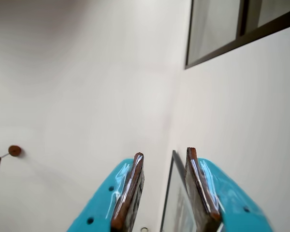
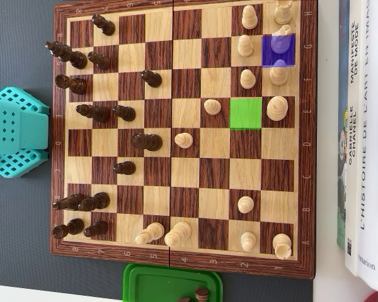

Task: Play chess

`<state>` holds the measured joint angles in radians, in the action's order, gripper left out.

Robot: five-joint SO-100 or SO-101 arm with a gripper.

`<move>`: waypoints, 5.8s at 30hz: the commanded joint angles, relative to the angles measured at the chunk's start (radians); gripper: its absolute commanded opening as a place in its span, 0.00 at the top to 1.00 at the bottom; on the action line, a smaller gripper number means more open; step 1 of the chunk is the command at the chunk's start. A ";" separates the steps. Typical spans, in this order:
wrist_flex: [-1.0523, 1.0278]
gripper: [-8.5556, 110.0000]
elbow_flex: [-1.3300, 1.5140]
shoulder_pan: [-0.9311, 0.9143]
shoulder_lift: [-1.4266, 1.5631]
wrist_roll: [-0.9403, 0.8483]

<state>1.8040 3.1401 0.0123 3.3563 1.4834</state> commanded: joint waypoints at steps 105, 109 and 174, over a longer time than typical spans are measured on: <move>-1.445 0.81 -0.255 0.057 -0.014 -0.006; -1.678 0.81 -0.299 0.115 -0.083 -0.014; -2.950 0.81 -1.879 0.244 -1.959 0.060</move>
<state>-1.1520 1.3315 0.2638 1.3944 1.5463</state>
